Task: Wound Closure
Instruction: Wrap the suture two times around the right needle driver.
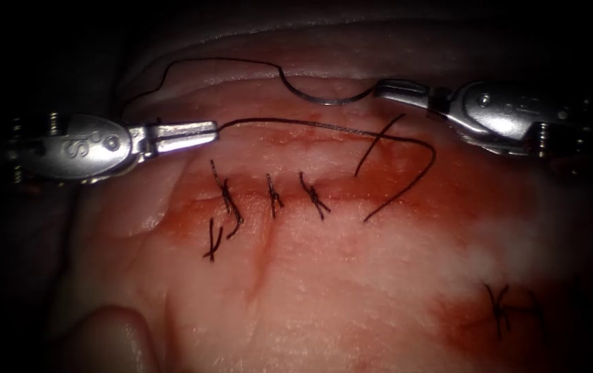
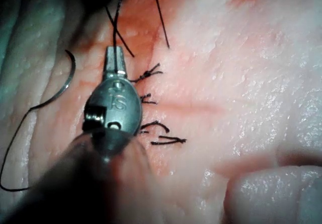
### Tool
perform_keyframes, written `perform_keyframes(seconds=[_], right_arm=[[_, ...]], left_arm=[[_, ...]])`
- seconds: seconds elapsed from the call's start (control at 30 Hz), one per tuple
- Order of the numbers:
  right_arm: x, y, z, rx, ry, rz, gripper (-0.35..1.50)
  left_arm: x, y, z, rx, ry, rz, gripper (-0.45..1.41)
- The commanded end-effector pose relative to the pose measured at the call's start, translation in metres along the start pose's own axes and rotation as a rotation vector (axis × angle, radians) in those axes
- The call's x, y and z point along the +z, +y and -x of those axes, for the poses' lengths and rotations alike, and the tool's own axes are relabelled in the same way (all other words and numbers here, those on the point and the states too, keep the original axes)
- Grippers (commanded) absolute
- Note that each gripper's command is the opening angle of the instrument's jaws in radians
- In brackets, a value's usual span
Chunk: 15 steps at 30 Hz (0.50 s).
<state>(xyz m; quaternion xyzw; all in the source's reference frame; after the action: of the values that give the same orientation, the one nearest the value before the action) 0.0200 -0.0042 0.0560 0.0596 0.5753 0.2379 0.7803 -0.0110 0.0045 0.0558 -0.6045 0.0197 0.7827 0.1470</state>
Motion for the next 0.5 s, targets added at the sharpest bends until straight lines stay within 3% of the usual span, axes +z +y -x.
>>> perform_keyframes(seconds=[0.03, 0.17, 0.27, 0.37, 0.5], right_arm=[[0.0015, -0.0009, 0.0006, -0.006, 0.007, -0.015, -0.35], [0.0028, -0.0024, 0.0011, -0.024, 0.038, -0.050, -0.35], [0.0033, -0.0035, 0.0009, -0.034, 0.065, -0.089, -0.35], [0.0036, -0.0051, -0.0002, -0.028, 0.143, -0.101, -0.35], [0.0041, -0.0058, -0.0013, -0.019, 0.196, -0.085, -0.35]], left_arm=[[0.0010, 0.0000, 0.0004, 0.005, -0.002, -0.004, -0.45], [0.0026, -0.0002, 0.0002, 0.001, -0.005, -0.017, -0.45], [0.0041, -0.0006, 0.0005, -0.002, -0.056, -0.060, -0.45], [0.0058, -0.0010, 0.0024, 0.012, -0.115, -0.123, -0.45], [0.0073, -0.0001, 0.0051, 0.038, -0.162, -0.135, -0.45]])
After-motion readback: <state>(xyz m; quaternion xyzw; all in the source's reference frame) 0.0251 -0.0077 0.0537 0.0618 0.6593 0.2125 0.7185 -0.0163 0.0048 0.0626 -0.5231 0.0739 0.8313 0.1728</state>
